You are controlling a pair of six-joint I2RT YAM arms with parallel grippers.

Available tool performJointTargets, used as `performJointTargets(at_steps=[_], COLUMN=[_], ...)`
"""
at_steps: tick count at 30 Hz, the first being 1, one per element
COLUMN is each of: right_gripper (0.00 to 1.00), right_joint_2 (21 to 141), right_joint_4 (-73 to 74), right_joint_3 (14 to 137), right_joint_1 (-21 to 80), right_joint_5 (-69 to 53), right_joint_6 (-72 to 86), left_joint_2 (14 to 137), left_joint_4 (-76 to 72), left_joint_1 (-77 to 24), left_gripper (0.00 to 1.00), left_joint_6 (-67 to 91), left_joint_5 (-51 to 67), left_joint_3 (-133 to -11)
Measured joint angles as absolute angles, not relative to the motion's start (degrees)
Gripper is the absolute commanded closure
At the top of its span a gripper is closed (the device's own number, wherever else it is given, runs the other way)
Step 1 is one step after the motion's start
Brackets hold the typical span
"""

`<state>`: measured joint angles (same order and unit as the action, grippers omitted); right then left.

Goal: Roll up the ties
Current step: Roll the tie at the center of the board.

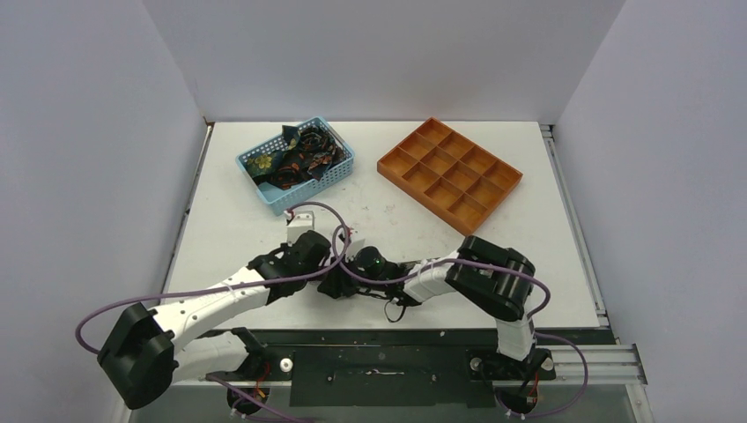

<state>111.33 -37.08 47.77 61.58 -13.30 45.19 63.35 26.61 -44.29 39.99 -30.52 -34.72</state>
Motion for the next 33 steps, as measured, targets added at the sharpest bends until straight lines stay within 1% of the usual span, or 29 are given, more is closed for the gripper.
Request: performJointTargets(at_steps=[2, 7, 13, 23, 26, 31, 33], right_gripper=[0.6, 0.66, 0.7, 0.67, 0.65, 0.64, 0.64], right_joint_2=[109.2, 102.5, 95.4, 89.0, 87.4, 84.8, 83.8], right_joint_4=[-35.9, -31.5, -27.6, -26.3, -25.7, -23.8, -22.7], right_joint_3=[45.8, 40.3, 34.0, 27.8, 26.6, 25.1, 24.8], right_joint_1=[61.6, 62.0, 62.3, 62.3, 62.3, 62.3, 62.3], right_joint_5=[-12.6, -8.7, -2.8, 4.0, 5.0, 6.5, 7.0], right_joint_6=[44.5, 42.4, 40.7, 40.8, 40.9, 41.0, 41.0], left_joint_2=[64.4, 67.0, 71.5, 81.1, 83.6, 85.7, 85.8], left_joint_4=[27.0, 27.5, 28.8, 29.8, 29.4, 27.8, 27.1], left_joint_1=[-44.5, -45.7, -49.0, -53.5, -53.9, -54.1, -54.2], left_gripper=[1.0, 1.0, 1.0, 1.0, 0.89, 0.62, 0.55], left_joint_6=[39.7, 39.6, 39.6, 40.1, 40.2, 40.3, 40.5], left_joint_5=[-31.2, -32.5, -35.2, -37.5, -36.8, -34.6, -33.6], left_joint_3=[-35.6, -38.0, -40.7, -45.1, -45.6, -45.9, -45.9])
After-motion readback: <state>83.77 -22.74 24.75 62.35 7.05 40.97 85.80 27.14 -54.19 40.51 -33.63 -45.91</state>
